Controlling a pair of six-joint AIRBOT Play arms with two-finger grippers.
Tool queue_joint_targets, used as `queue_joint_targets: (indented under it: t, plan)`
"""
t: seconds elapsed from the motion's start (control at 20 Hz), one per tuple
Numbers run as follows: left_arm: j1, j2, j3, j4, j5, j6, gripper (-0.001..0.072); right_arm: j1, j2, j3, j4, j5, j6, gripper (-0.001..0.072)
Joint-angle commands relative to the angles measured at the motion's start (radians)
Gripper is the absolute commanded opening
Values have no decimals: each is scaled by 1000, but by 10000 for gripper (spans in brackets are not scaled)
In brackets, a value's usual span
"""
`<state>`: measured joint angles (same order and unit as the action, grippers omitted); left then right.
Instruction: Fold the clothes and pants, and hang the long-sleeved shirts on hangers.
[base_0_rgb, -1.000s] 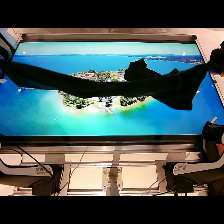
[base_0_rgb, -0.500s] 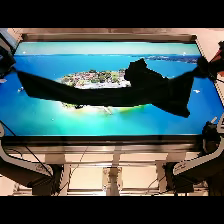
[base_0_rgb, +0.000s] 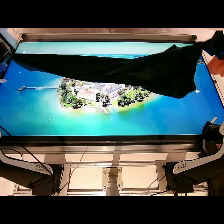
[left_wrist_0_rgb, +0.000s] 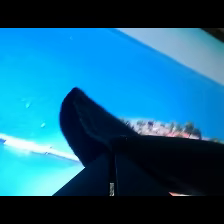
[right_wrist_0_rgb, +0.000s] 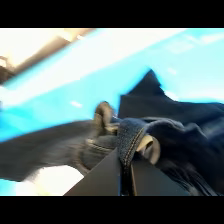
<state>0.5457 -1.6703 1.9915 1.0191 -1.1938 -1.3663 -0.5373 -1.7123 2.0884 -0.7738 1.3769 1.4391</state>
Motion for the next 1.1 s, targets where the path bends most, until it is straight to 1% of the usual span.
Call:
queue_joint_targets:
  t: [0.0, 0.1, 0.2, 0.35, 0.4, 0.55, 0.6, 0.75, 0.95, 1.05]
  plan:
    - [84, 14, -9, -3, -219, 95, 18, -62, 35, -49, -297, 217, -8, 23]
    - [102, 15, -45, 21, -304, 122, 18, -69, 37, -126, -405, 281, -12, 24]
    - [90, 15, -109, 32, -353, 173, 18, -55, 37, -232, -407, 280, -18, 24]
    - [55, 24, -239, 72, -385, 222, 18, -27, 42, -385, -425, 285, -59, 24]
    - [47, 34, -278, 95, -386, 228, 18, -26, 52, -426, -453, 290, -71, 24]
    - [40, 93, -399, 195, -389, 257, 17, -48, 120, -529, -642, 284, -89, 24]
    - [45, 118, -439, 231, -389, 269, 17, -78, 151, -568, -662, 279, -89, 24]
    - [74, 200, -577, 295, -380, 301, 17, -190, 239, -702, -661, 249, -96, 24]
    - [145, 260, -698, 297, -360, 321, 17, -358, 316, -840, -652, 219, -115, 24]
    - [154, 274, -743, 298, -360, 347, 18, -409, 324, -878, -634, 216, -122, 24]
